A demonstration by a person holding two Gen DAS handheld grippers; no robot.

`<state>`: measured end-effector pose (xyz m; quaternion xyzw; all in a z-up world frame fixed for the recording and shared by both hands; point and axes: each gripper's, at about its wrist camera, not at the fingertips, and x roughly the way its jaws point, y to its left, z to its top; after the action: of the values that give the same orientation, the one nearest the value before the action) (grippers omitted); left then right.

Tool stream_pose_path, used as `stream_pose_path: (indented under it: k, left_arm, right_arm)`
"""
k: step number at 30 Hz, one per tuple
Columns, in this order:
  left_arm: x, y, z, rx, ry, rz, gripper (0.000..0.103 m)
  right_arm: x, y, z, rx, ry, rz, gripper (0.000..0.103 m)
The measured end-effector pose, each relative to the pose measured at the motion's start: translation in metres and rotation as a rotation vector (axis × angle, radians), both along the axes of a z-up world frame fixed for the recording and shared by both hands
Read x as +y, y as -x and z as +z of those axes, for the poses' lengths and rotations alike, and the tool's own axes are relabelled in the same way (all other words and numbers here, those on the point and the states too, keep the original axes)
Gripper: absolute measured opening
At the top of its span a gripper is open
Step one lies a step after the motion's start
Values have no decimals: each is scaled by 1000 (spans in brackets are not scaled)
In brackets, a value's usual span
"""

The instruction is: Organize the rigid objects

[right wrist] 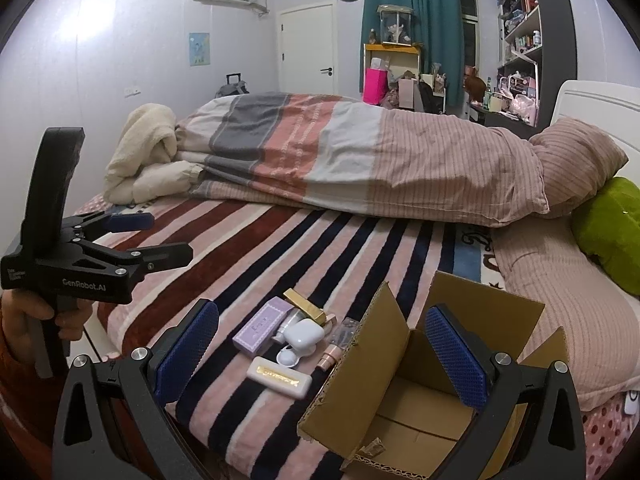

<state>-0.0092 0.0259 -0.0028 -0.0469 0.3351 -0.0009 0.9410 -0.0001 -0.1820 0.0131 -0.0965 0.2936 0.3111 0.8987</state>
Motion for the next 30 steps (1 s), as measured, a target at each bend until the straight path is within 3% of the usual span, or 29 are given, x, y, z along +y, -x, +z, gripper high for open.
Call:
stream_pose_path:
  k: [30]
  left_arm:
    - [-2, 10, 9, -18, 2, -10, 102]
  right_arm:
    - [-2, 6, 4, -7, -4, -5, 103]
